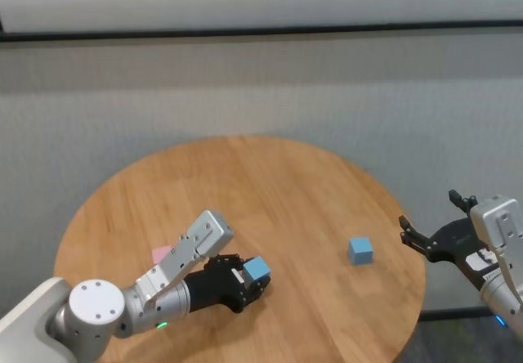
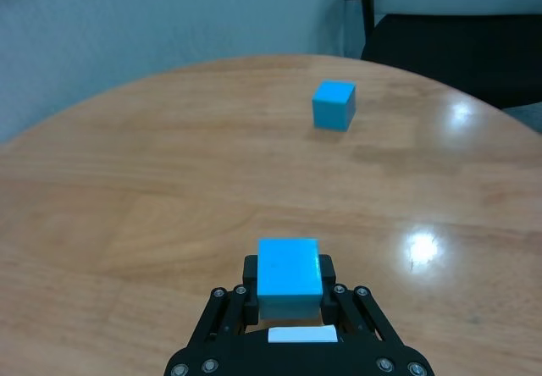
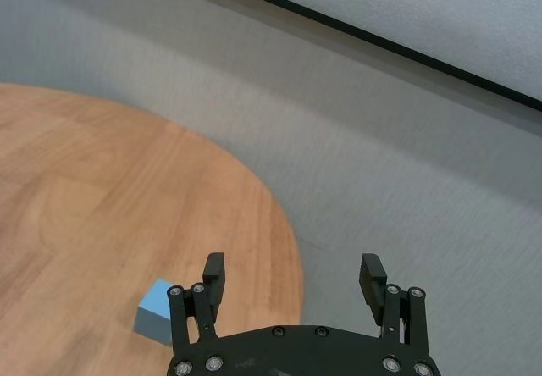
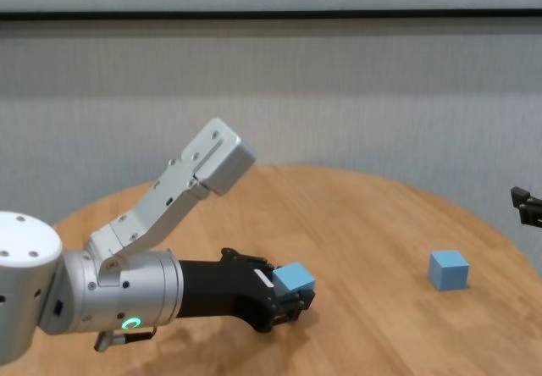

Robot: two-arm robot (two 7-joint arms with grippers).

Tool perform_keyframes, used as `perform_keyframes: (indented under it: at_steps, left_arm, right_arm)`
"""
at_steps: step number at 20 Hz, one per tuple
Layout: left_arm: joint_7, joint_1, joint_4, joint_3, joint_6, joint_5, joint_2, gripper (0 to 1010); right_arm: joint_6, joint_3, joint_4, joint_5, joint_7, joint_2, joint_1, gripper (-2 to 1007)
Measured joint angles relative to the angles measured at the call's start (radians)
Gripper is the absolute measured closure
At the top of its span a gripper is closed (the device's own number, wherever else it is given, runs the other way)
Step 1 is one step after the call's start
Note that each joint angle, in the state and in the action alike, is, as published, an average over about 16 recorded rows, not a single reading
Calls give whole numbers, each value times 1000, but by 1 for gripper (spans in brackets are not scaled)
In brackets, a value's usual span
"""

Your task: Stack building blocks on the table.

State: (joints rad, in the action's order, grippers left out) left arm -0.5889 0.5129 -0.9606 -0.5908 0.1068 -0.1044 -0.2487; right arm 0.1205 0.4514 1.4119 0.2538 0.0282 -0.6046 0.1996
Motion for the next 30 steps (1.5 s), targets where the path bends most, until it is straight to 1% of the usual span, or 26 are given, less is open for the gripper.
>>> perform_keyframes:
  at_steps: [4, 9, 14, 18, 23, 26, 30]
  left_arm:
    - [-1, 6, 21, 1, 5, 1, 3, 613]
    - [-2, 9, 36, 4, 12, 3, 5, 609]
    - [-4, 9, 39, 7, 16, 4, 5, 567]
    - [-5, 8, 39, 9, 18, 5, 3, 491]
    - [-2, 6, 26, 17, 13, 3, -3, 352]
    - [2, 0, -2, 29, 3, -4, -16, 254]
    - [11, -20, -70, 54, -12, -20, -47, 142]
  right_arm:
    - [0, 0, 0, 0, 0, 0, 0, 4]
    - [0, 0, 0, 0, 0, 0, 0, 4]
    - [0, 0, 0, 0, 0, 0, 0, 4]
    - [0, 0, 0, 0, 0, 0, 0, 4]
    - [0, 0, 0, 0, 0, 0, 0, 4]
    - [0, 0, 0, 0, 0, 0, 0, 4]
    - [0, 0, 0, 0, 0, 0, 0, 4]
